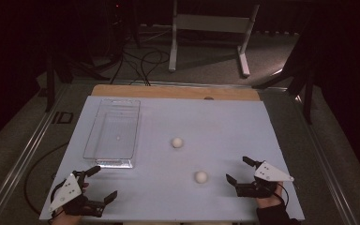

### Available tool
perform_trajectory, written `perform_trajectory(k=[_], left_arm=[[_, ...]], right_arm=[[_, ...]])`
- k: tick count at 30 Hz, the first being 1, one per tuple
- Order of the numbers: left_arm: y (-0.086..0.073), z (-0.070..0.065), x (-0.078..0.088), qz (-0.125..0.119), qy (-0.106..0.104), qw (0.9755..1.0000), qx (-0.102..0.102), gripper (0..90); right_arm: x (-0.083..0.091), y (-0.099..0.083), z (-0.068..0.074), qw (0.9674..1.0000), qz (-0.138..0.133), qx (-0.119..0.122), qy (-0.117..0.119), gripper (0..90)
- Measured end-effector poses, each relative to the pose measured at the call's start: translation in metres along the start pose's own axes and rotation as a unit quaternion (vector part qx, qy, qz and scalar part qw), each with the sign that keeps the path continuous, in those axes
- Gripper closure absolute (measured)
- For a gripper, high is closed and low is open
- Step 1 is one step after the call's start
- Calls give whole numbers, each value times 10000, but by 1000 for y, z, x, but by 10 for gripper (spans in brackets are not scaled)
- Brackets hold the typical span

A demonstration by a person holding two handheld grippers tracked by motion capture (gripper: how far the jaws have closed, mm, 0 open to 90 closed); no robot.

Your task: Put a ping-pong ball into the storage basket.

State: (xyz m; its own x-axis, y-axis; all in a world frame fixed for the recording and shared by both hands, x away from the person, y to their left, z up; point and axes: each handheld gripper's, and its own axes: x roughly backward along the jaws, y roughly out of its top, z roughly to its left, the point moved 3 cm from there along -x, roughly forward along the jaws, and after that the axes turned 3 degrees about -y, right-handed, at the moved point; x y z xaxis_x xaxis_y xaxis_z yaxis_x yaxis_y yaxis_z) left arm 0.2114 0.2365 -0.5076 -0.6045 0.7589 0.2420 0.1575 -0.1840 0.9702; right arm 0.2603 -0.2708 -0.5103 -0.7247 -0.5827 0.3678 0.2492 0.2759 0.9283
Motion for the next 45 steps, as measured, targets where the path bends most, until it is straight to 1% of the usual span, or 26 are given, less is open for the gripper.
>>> perform_trajectory(k=[2, 5, 7, 12, 14, 20, 25, 27, 32, 36, 40, 42, 45], left_arm=[[0, 0, 1, 8, 27, 10000, 11, 2], [0, 1, 1, 2, 39, 10000, 24, 2], [0, 1, 1, -2, 38, 10000, 30, 2], [-1, 2, 1, 10, 32, 10000, 75, 2], [-1, 2, 1, 14, 12, 9999, 109, 2], [1, 3, 2, 11, 12, 9999, 155, 2], [2, 2, 0, 40, -31, 9998, 206, 2], [3, 2, 0, 65, -41, 9998, 191, 2], [3, 1, -2, 132, -118, 9996, 224, 2], [9, 0, -2, 142, -150, 9996, 216, 2], [16, 1, -1, 86, -174, 9995, 250, 2], [20, 2, -1, 119, -186, 9994, 258, 2], [27, 2, -1, 267, -208, 9993, 158, 2]], right_arm=[[1, 0, -1, 10000, -58, 32, -39, 85], [2, 0, -2, 9999, -80, -40, -66, 86], [2, 0, -2, 9999, -69, -43, -63, 85], [3, 1, 1, 10000, -50, 4, -59, 85], [3, 3, 1, 9999, -100, 44, -78, 85], [3, 4, 2, 9999, -105, 46, -90, 86], [3, 5, 3, 9998, -117, 75, -104, 86], [3, 5, 3, 9998, -129, 85, -119, 86], [3, 6, 3, 9998, -146, 79, -114, 86], [3, 6, 3, 9998, -156, 94, -120, 86], [4, 6, 3, 9998, -149, 95, -133, 86], [4, 7, 4, 9998, -143, 104, -136, 86], [4, 7, 5, 9998, -134, 104, -138, 86]])
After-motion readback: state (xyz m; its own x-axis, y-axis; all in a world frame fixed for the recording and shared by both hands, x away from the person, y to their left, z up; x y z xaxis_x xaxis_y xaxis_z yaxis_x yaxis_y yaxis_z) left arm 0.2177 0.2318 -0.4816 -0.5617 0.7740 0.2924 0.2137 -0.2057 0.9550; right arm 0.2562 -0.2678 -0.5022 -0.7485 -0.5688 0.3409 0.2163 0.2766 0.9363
